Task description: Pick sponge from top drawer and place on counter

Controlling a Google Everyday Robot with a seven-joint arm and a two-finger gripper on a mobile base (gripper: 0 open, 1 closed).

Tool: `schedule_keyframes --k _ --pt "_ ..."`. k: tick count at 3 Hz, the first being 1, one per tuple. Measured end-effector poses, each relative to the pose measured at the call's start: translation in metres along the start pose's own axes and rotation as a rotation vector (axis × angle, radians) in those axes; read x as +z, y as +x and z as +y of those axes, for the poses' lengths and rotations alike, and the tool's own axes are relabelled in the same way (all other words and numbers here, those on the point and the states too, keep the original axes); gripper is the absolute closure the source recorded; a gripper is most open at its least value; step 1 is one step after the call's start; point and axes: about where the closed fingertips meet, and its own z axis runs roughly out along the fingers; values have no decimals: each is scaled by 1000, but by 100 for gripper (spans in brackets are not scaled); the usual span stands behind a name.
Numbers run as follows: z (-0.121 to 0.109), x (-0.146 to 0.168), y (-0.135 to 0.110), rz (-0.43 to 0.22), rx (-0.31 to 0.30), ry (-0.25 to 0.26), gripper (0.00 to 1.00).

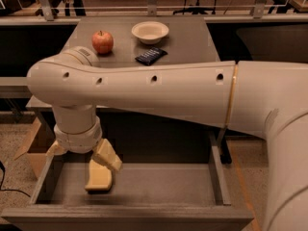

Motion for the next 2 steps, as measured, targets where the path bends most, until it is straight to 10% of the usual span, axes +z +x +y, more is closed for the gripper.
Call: schedule_keyframes --k 2 --pt "-3 62 28 -4 -33 15 0"
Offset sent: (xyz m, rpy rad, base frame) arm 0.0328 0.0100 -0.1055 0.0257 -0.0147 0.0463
